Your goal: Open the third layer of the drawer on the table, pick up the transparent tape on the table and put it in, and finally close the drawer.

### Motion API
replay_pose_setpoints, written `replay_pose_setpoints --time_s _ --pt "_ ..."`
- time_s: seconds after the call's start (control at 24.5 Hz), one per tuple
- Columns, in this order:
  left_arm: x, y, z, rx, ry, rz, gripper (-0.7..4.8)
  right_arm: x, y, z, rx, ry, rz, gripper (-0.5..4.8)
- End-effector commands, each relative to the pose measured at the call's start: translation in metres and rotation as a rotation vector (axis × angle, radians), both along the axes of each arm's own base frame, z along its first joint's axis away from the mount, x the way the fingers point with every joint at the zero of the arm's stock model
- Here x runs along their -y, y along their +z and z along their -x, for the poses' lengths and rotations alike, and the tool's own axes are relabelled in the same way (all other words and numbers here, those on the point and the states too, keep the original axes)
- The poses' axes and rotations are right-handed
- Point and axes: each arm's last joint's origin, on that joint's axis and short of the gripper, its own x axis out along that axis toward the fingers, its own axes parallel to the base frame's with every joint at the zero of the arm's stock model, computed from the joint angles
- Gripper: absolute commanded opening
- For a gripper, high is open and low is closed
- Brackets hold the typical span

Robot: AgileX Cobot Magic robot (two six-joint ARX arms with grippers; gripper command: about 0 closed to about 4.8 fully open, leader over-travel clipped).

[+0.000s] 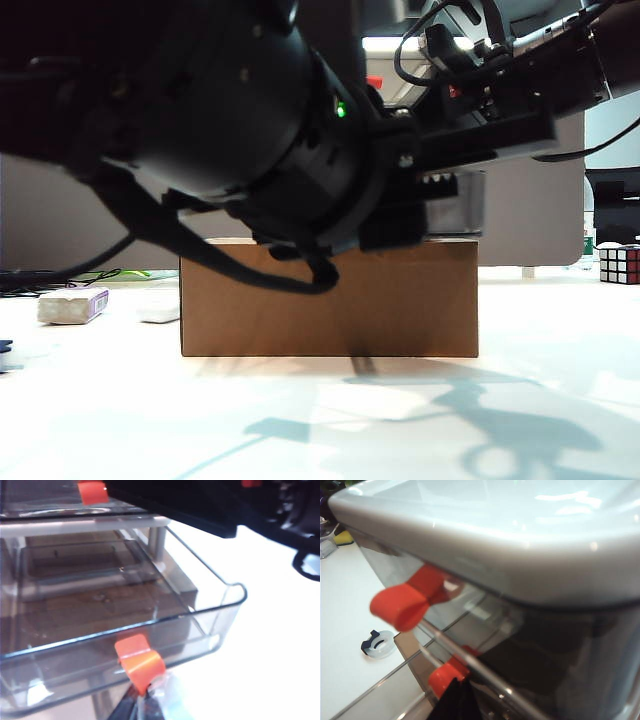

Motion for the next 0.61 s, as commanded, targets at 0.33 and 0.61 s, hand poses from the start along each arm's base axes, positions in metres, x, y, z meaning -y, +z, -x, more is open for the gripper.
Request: replay_pose_setpoints --time_s 0.33,0.61 --pt "-0.026 0.031 0.038 -0.054 -0.114 -0.157 2.81 -0.001 0.006 0.0 0.019 0.026 -0.023 -0.05" --pt "-0.129 0.073 0.025 -0.142 0.022 -0.481 2.54 -0.001 0.005 0.003 -0.031 0.087 -0.046 -0.05"
